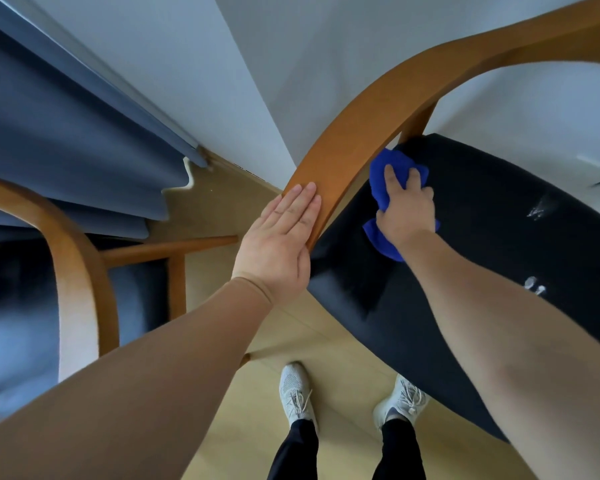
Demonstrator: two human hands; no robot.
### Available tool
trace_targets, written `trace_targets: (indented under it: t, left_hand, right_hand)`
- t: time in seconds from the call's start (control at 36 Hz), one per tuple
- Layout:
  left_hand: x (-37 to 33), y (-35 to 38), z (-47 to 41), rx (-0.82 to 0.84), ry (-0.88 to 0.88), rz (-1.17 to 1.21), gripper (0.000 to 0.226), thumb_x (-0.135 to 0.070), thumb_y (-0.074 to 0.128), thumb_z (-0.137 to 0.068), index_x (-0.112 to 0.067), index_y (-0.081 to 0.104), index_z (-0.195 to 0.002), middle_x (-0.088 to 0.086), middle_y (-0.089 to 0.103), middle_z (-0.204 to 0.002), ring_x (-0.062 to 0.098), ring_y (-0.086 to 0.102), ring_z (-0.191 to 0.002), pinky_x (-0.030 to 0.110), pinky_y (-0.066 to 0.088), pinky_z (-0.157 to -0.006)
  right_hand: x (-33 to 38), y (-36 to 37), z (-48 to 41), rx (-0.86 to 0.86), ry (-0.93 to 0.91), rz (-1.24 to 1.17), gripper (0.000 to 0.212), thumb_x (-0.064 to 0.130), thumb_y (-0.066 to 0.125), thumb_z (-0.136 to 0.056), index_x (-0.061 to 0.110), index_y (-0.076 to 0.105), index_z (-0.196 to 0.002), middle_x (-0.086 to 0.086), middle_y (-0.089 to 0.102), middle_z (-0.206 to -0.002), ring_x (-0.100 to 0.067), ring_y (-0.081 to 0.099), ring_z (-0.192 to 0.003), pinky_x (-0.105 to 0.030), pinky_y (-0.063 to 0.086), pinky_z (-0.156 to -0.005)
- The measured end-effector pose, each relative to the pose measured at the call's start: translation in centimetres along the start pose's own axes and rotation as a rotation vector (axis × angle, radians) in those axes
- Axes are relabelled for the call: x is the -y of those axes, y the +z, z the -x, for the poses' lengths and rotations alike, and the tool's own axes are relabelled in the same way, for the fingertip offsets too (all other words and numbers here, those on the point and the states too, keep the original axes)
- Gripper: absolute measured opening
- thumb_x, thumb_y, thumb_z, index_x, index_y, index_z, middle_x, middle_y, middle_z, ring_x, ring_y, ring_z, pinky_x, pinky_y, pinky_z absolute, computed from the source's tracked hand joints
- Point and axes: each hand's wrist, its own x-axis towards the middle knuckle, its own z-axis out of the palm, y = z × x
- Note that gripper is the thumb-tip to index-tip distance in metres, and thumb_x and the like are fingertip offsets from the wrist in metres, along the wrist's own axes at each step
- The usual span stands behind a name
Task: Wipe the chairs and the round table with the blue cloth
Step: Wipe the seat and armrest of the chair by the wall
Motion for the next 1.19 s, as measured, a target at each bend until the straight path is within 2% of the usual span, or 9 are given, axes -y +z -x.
trace_targets:
  t: [0.28, 0.33, 0.42, 0.47, 0.72, 0.81, 0.97, 1.08, 1.19]
  left_hand:
    - [-0.1, -0.1, 0.0, 0.027, 0.009, -0.013, 0.056, -0.017, 0.03, -0.09, -0.01, 0.033, -0.145, 0.003, 0.027, -0.153, 0.008, 0.007, -0.141, 0.024, -0.003, -0.117]
    - [-0.1, -0.1, 0.0, 0.031, 0.003, -0.013, 0.055, -0.017, 0.031, -0.09, -0.011, 0.032, -0.145, 0.003, 0.026, -0.153, 0.009, 0.008, -0.141, 0.025, -0.003, -0.117]
    - [0.0, 0.0, 0.1, 0.031, 0.014, -0.024, 0.057, -0.013, 0.037, -0.089, -0.01, 0.033, -0.145, 0.004, 0.027, -0.153, 0.015, 0.014, -0.143, 0.028, 0.001, -0.118]
    - [-0.1, 0.0, 0.1, 0.038, 0.01, -0.031, 0.058, -0.013, 0.037, -0.088, -0.01, 0.032, -0.146, 0.004, 0.027, -0.154, 0.016, 0.015, -0.143, 0.028, 0.002, -0.118]
    - [-0.3, -0.2, 0.0, 0.06, -0.001, -0.041, 0.056, -0.017, 0.033, -0.09, -0.011, 0.03, -0.146, 0.004, 0.026, -0.154, 0.013, 0.011, -0.143, 0.027, 0.0, -0.118]
    - [-0.3, -0.3, 0.0, 0.069, -0.009, -0.048, 0.056, -0.02, 0.029, -0.09, -0.011, 0.031, -0.146, 0.004, 0.027, -0.154, 0.011, 0.01, -0.142, 0.025, -0.002, -0.118]
    - [-0.7, -0.6, 0.0, 0.064, -0.024, -0.045, 0.057, -0.025, 0.021, -0.092, -0.012, 0.03, -0.146, 0.003, 0.026, -0.154, 0.014, 0.013, -0.143, 0.028, 0.001, -0.118]
    - [-0.6, -0.5, 0.0, 0.073, -0.024, -0.071, 0.057, -0.026, 0.02, -0.092, -0.014, 0.028, -0.147, 0.001, 0.023, -0.155, 0.011, 0.008, -0.142, 0.027, -0.001, -0.117]
    - [-0.5, -0.5, 0.1, 0.083, -0.023, -0.085, 0.057, -0.027, 0.02, -0.093, -0.014, 0.026, -0.148, 0.001, 0.021, -0.155, 0.009, 0.004, -0.141, 0.026, -0.003, -0.117]
  right_hand:
    - [3.3, 4.1, 9.7, 0.178, -0.213, 0.071, 0.082, 0.039, 0.055, -0.09, 0.03, 0.003, -0.152, -0.016, 0.0, -0.158, -0.036, 0.04, -0.112, -0.04, 0.046, -0.088]
    - [3.3, 5.6, 12.7, 0.236, -0.303, 0.102, 0.085, 0.04, 0.063, -0.084, 0.03, 0.013, -0.152, -0.017, 0.007, -0.157, -0.035, 0.043, -0.106, -0.04, 0.046, -0.083]
    - [2.9, 7.6, 15.6, 0.253, -0.449, 0.138, 0.097, 0.034, 0.086, -0.048, 0.029, 0.049, -0.138, -0.019, 0.038, -0.143, -0.031, 0.049, -0.078, -0.04, 0.05, -0.059]
    - [2.3, 8.2, 15.6, 0.229, -0.516, 0.168, 0.098, 0.029, 0.087, -0.037, 0.028, 0.057, -0.13, -0.018, 0.045, -0.136, -0.03, 0.048, -0.071, -0.038, 0.048, -0.051]
    - [-1.2, 5.5, 11.6, 0.143, -0.778, 0.277, 0.08, 0.013, 0.08, -0.051, 0.031, 0.061, -0.127, -0.017, 0.055, -0.131, -0.032, 0.051, -0.07, -0.039, 0.048, -0.056]
    - [-3.1, 3.8, 9.4, 0.149, -0.666, 0.292, 0.082, 0.009, 0.075, -0.059, 0.032, 0.053, -0.135, -0.017, 0.049, -0.14, -0.035, 0.052, -0.08, -0.04, 0.049, -0.063]
    - [-8.8, -0.4, 3.9, 0.031, -0.246, 0.25, 0.076, 0.031, 0.064, -0.083, 0.033, 0.028, -0.15, -0.013, 0.025, -0.155, -0.042, 0.045, -0.108, -0.045, 0.047, -0.082]
    - [-10.6, -1.1, 2.2, -0.046, 0.049, 0.12, 0.078, 0.034, 0.058, -0.089, 0.031, 0.014, -0.153, -0.014, 0.016, -0.156, -0.044, 0.041, -0.112, -0.046, 0.046, -0.084]
    - [-9.5, -0.5, 2.5, -0.057, 0.128, 0.008, 0.077, 0.033, 0.056, -0.091, 0.03, 0.011, -0.154, -0.013, 0.014, -0.157, -0.043, 0.04, -0.113, -0.046, 0.046, -0.086]
